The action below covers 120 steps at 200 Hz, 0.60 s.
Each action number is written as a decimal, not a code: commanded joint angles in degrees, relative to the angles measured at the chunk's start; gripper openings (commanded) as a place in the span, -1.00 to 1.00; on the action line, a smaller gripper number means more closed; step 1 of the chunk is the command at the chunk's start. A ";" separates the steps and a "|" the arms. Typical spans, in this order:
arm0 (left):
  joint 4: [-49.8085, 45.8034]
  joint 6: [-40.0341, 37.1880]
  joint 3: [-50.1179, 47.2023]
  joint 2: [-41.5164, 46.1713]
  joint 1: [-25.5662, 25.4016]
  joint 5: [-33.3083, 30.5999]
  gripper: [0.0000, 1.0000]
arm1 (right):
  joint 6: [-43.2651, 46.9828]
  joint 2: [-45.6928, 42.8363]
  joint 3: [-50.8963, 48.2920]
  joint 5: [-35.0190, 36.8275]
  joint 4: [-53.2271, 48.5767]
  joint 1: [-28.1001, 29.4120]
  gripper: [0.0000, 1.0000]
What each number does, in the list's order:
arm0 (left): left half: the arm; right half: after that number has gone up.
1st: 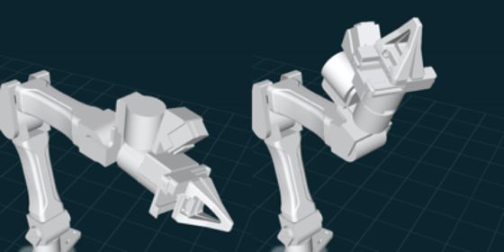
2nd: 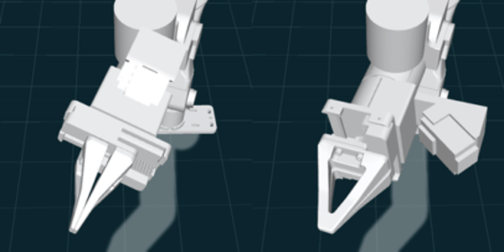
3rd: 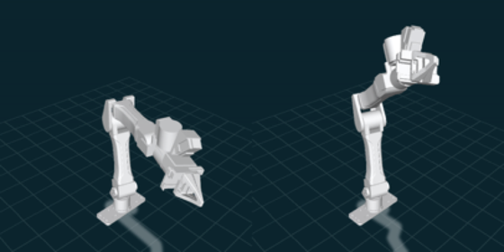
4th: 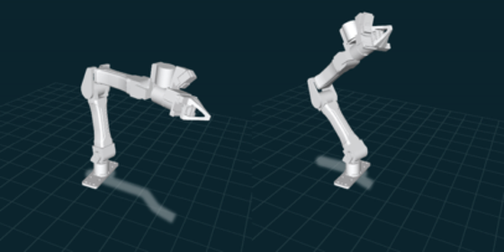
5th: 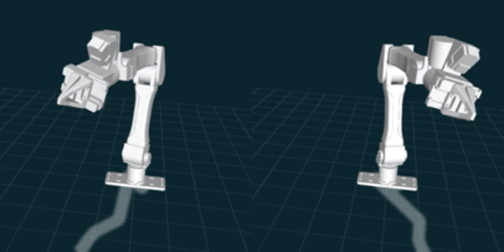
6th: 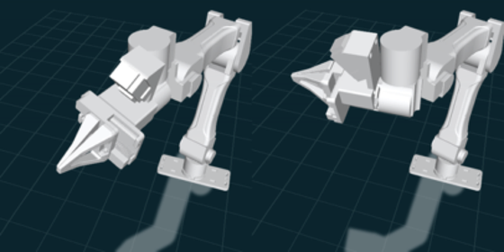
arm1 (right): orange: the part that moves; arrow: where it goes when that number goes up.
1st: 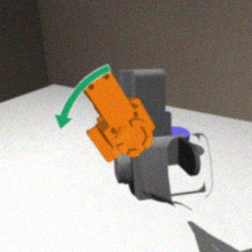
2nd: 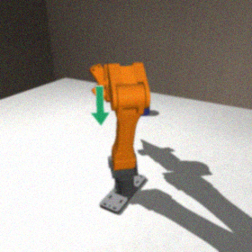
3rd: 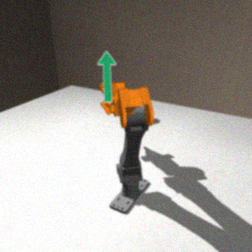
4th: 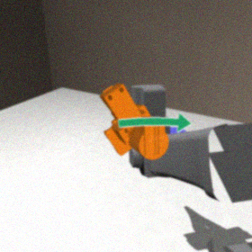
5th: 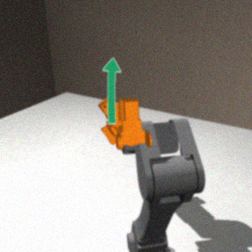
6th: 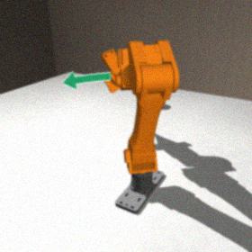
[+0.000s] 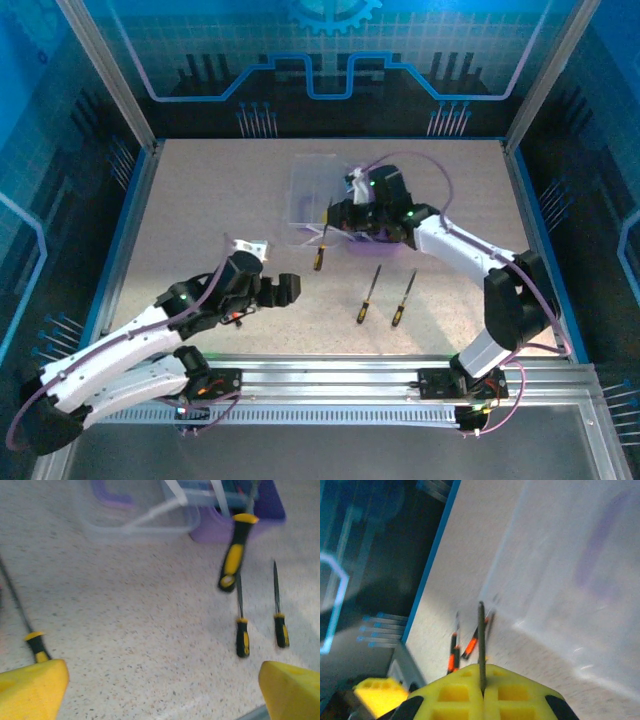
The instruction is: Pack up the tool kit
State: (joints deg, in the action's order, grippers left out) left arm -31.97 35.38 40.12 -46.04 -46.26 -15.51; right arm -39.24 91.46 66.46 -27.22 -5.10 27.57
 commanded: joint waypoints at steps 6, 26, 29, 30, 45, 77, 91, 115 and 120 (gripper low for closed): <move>-7.71 8.45 -3.11 4.70 -0.23 -11.58 0.99 | 4.18 2.47 9.16 3.12 -7.53 -6.00 -0.98; -8.21 9.14 -4.62 6.15 -0.23 -12.40 0.99 | 6.57 6.02 14.97 7.05 -11.20 -9.94 -0.97; -8.20 9.18 -4.68 6.15 -0.17 -12.18 0.99 | 7.11 6.75 16.02 7.05 -11.67 -10.46 -0.96; -8.20 9.23 -4.69 6.15 -0.16 -12.18 0.99 | 7.23 7.04 16.31 7.03 -11.85 -10.67 -0.96; -8.44 9.55 -4.87 5.97 -0.15 -11.91 0.98 | 8.20 11.73 21.51 6.91 -14.18 -12.99 -0.96; -9.13 9.34 -4.53 5.09 -0.15 -12.42 0.99 | 9.76 21.12 30.90 5.34 -17.89 -14.54 -0.95; -9.09 9.19 -4.50 4.75 -0.15 -12.42 0.99 | 9.56 24.11 33.59 3.99 -18.95 -14.52 -0.94; -8.69 8.84 -4.70 4.02 -0.12 -12.11 0.99 | 8.47 27.19 35.30 1.04 -18.28 -14.14 -0.94; -8.80 8.77 -4.66 3.85 -0.12 -12.14 0.99 | 8.67 27.71 35.60 0.49 -18.47 -13.84 -0.94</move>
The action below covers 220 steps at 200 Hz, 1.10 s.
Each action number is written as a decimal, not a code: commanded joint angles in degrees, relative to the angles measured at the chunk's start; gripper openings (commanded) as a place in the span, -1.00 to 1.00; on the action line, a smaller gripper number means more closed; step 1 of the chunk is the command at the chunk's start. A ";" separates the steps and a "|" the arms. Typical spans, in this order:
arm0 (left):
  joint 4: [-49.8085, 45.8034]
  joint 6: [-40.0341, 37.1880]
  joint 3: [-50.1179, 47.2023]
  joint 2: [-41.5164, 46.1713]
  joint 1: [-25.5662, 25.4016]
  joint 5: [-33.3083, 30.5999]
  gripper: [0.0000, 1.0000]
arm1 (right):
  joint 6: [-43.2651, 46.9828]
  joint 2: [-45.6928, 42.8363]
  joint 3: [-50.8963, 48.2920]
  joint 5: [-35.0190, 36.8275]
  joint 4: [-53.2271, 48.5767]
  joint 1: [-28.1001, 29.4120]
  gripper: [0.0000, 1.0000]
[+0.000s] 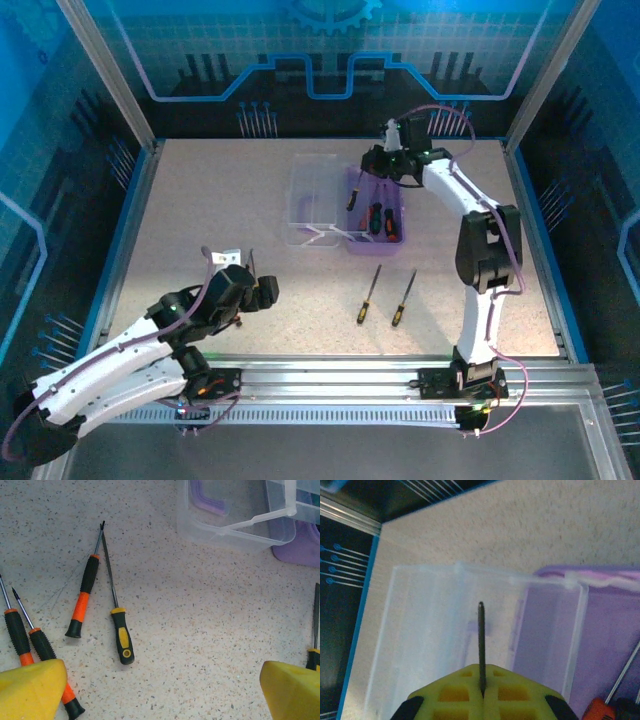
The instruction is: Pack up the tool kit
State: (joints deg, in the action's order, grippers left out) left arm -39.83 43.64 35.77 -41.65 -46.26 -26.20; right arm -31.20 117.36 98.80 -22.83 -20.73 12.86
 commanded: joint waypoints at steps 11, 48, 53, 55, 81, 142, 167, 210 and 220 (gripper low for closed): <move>-0.92 0.48 -0.26 -0.93 -0.11 -1.47 0.99 | 0.92 2.79 3.83 -5.52 -3.11 1.11 -0.94; 0.03 0.05 -0.35 -2.08 -0.06 -1.16 0.99 | -0.53 4.45 3.30 -7.75 -1.93 1.79 -0.94; 0.15 0.04 -0.35 -2.30 -0.06 -1.14 0.99 | -0.53 4.66 3.34 -8.37 -1.75 2.02 -0.94; 0.18 0.07 -0.35 -2.41 -0.06 -1.09 0.99 | -0.53 4.81 3.42 -8.66 -1.74 2.06 -0.93; 1.13 -0.10 -0.44 -3.30 -0.07 -0.61 0.99 | -1.03 6.83 4.82 -11.14 -1.91 2.47 -0.93; 1.87 -0.21 -0.43 -4.89 -0.06 0.27 0.99 | 0.57 12.83 10.92 -12.14 -6.69 2.86 -0.80; 2.54 0.21 -0.79 -5.37 -0.06 0.50 0.99 | 1.66 15.61 15.74 -12.07 -12.13 2.70 -0.70; 3.67 0.48 -1.70 -6.43 -0.10 0.62 0.98 | 1.64 17.59 18.30 -13.15 -15.28 2.61 -0.55; 4.44 0.44 -2.15 -6.54 -0.06 0.71 0.98 | 1.84 17.02 18.06 -12.94 -15.67 2.67 -0.50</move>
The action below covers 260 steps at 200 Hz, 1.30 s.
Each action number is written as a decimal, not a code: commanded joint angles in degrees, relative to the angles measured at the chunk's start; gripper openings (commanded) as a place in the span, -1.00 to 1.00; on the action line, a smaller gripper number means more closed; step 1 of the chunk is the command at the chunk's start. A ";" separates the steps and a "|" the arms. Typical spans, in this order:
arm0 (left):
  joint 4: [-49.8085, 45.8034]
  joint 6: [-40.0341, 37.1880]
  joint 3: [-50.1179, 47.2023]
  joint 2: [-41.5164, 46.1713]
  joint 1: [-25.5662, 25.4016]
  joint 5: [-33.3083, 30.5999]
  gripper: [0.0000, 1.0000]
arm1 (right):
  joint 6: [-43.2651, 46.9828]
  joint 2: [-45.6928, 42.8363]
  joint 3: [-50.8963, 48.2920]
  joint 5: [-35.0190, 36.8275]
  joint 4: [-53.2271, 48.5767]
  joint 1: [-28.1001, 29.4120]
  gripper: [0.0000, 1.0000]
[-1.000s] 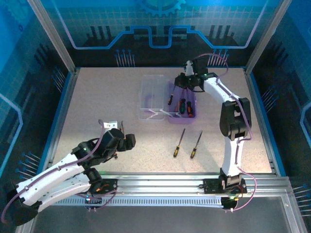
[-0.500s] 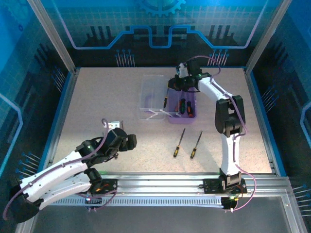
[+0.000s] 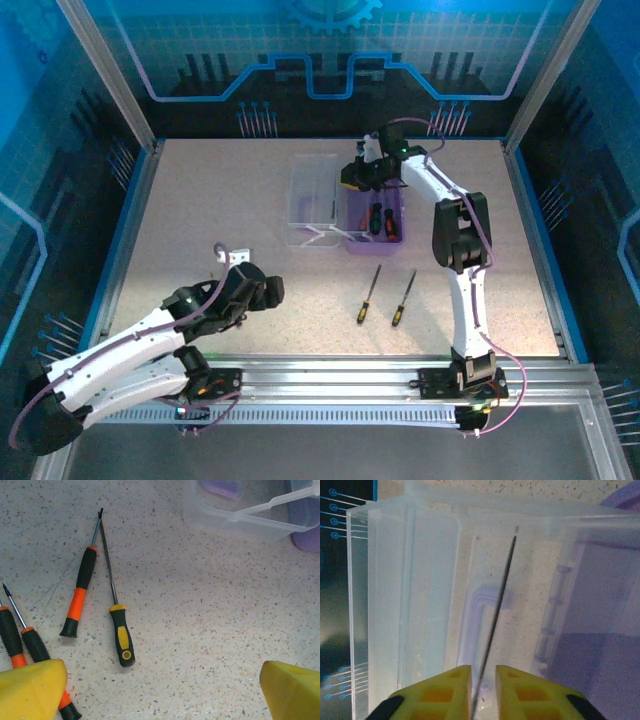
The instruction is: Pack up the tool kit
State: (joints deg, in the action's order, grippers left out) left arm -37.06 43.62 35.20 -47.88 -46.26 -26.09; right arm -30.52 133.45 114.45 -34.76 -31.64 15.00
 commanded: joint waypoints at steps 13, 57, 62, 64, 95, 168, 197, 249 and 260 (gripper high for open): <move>2.91 0.42 -2.30 -0.59 0.02 0.47 0.99 | 1.58 0.15 1.90 -0.18 -5.39 0.29 -0.47; 4.36 1.00 -2.25 -3.39 1.81 0.75 0.96 | 0.51 -12.48 -7.44 3.79 -0.41 -0.24 -0.43; 4.28 1.24 -2.16 -3.88 2.27 0.97 0.94 | 0.46 -14.01 -8.52 4.19 0.09 -0.23 -0.43; 4.28 1.28 -2.04 -4.17 2.46 1.11 0.93 | 0.46 -14.64 -9.02 4.29 0.35 -0.19 -0.43; 3.86 2.56 -0.99 -8.74 5.53 3.60 0.79 | -0.77 -25.79 -18.99 8.18 5.79 -0.32 -0.35; -0.47 1.91 5.76 -23.12 7.24 4.59 0.38 | -10.66 -48.78 -51.82 13.51 23.89 0.89 -0.28; 0.20 2.00 6.84 -26.81 7.56 4.46 0.13 | -12.32 -51.92 -57.58 12.45 24.02 1.50 -0.28; 2.75 2.18 5.18 -28.76 10.02 5.92 -0.25 | -10.23 -55.11 -60.35 11.85 21.39 2.58 -0.28; 3.36 1.94 4.67 -29.09 10.75 6.21 -0.25 | -10.02 -55.30 -59.83 11.70 20.83 2.80 -0.28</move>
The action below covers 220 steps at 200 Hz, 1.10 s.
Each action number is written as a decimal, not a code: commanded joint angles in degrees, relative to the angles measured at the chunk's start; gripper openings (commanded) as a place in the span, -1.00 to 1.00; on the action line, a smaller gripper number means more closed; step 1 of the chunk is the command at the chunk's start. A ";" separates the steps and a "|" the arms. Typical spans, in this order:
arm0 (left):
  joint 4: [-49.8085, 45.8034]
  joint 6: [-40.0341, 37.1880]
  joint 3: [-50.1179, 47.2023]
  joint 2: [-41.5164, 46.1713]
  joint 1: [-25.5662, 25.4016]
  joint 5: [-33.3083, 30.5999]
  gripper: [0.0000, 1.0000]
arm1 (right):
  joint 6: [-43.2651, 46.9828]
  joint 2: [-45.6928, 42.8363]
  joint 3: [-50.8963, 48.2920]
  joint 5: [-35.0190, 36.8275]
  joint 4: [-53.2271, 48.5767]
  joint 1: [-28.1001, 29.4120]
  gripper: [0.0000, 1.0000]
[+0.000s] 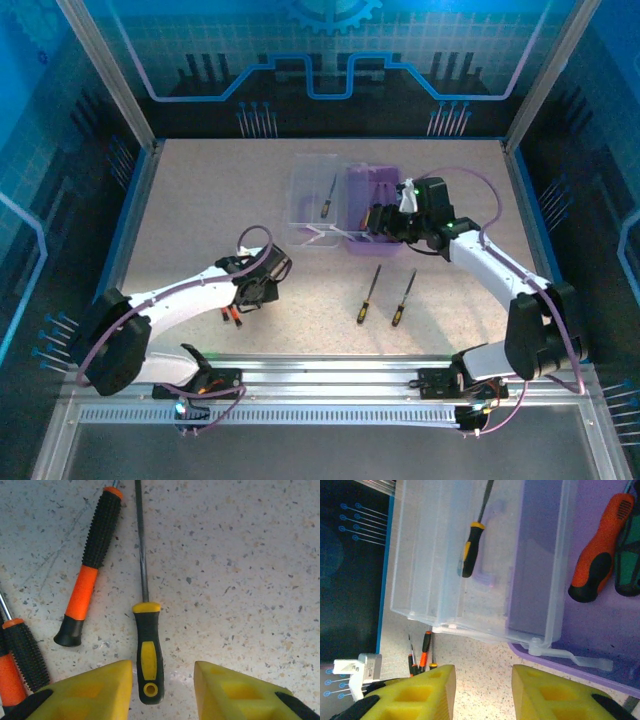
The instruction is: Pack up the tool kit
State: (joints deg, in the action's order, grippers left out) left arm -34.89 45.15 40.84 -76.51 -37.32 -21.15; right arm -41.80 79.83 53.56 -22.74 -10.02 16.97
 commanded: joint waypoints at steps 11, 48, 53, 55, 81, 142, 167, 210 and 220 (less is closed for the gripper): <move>1.73 0.04 -1.22 -1.32 2.35 1.46 -0.25 | 1.33 -1.70 1.31 -0.55 -0.75 1.25 -0.28; 3.70 -1.46 -1.62 -4.99 3.65 3.69 -0.27 | 3.59 -0.32 4.03 0.25 -3.65 1.72 -0.28; 4.13 -1.40 -1.86 -5.34 3.66 4.05 -0.27 | 3.73 -0.13 4.26 0.15 -3.90 1.71 -0.28; 4.26 -1.38 -1.94 -5.45 3.73 4.11 -0.28 | 3.74 -0.08 4.33 0.11 -3.94 1.65 -0.28; 5.43 -1.57 -2.51 -6.90 3.81 5.11 -0.39 | 3.31 0.48 4.32 0.30 -3.19 1.92 -0.28; 7.79 -4.89 -2.13 -7.80 3.79 8.52 -0.60 | 4.19 0.47 5.45 0.76 -4.65 2.09 -0.28; 8.05 -6.74 -1.65 -7.44 3.22 9.64 -0.66 | 4.27 -0.11 5.49 1.12 -4.74 2.10 -0.28; 7.39 -8.42 -0.82 -5.50 0.79 8.99 -0.72 | 4.29 -0.37 5.59 0.79 -4.70 2.11 -0.28; 7.09 -8.52 -0.62 -4.73 0.13 8.76 -0.74 | 4.20 -0.38 5.42 0.73 -4.57 2.09 -0.28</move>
State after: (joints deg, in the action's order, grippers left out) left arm -30.00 38.54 39.18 -82.76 -34.94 -16.62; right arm -38.52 80.27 57.49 -22.46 -13.93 18.37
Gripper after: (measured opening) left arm 0.161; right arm 0.360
